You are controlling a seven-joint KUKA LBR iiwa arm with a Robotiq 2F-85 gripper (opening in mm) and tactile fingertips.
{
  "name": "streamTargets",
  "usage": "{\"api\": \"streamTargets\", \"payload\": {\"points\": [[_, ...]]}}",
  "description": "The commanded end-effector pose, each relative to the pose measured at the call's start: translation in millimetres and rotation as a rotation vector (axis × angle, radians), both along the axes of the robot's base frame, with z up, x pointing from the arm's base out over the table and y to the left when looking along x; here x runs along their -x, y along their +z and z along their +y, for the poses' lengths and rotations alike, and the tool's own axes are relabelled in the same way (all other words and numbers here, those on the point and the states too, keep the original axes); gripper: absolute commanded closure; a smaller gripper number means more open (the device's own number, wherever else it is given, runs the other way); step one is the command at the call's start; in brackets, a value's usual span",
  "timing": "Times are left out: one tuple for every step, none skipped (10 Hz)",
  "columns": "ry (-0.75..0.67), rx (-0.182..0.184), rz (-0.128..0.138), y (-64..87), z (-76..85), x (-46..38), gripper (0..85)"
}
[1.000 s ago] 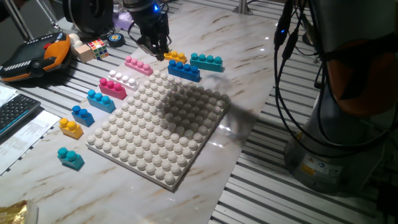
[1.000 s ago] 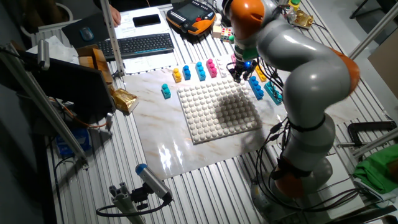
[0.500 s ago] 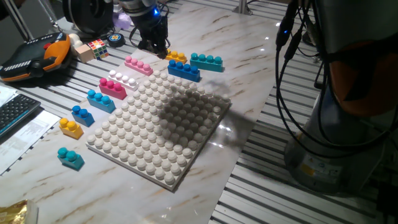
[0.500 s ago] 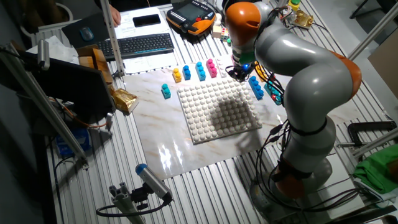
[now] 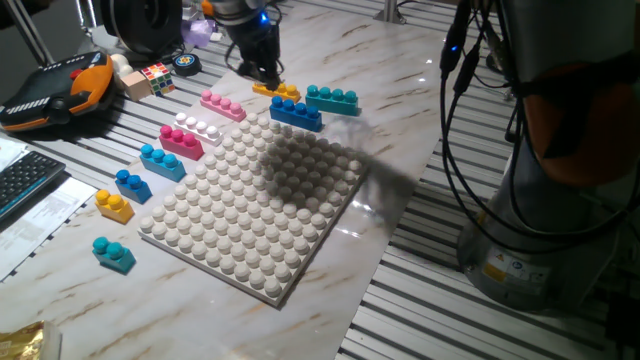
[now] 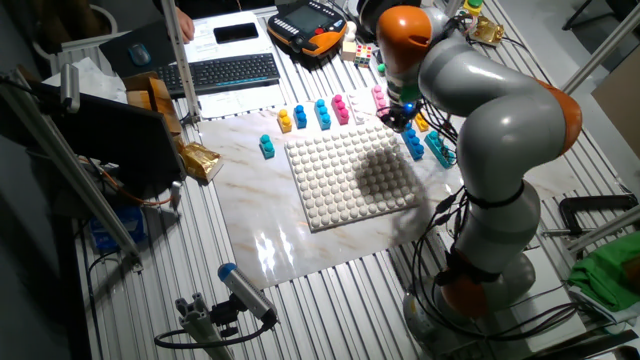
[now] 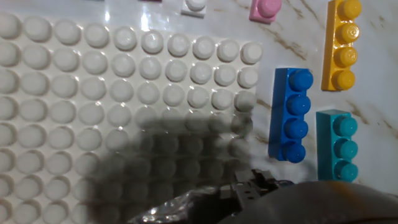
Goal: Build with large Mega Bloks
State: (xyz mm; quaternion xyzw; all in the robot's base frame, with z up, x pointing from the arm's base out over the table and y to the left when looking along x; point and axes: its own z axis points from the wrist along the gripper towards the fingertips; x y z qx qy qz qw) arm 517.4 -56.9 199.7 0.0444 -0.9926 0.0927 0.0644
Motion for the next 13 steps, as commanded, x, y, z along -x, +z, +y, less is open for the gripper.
{"api": "streamTargets", "payload": {"points": [[0.022, 0.006, -0.008, -11.4, -88.7, 2.4, 84.3], [0.027, 0.005, -0.016, -22.5, -106.1, 4.4, 84.3], [0.049, 0.012, -0.027, -32.8, -121.9, 7.0, 84.3], [0.054, 0.004, -0.036, -42.7, -132.3, 10.5, 84.3], [0.054, 0.018, -0.04, -49.1, -134.8, 13.9, 84.3], [0.054, 0.001, -0.027, -50.4, -136.2, 15.5, 84.3], [0.062, -0.002, -0.023, -49.5, -136.4, 16.3, 84.3], [0.067, 0.004, -0.024, -49.0, -136.7, 16.9, 84.3], [0.072, 0.007, -0.024, -48.8, -137.0, 17.6, 84.3], [0.073, 0.006, -0.022, -49.3, -137.6, 18.8, 84.3], [0.077, 0.005, -0.023, -50.1, -138.3, 20.2, 84.3], [0.077, 0.003, -0.023, -50.2, -138.4, 20.5, 84.3], [0.081, 0.001, -0.023, -50.3, -138.4, 20.5, 84.3]]}}
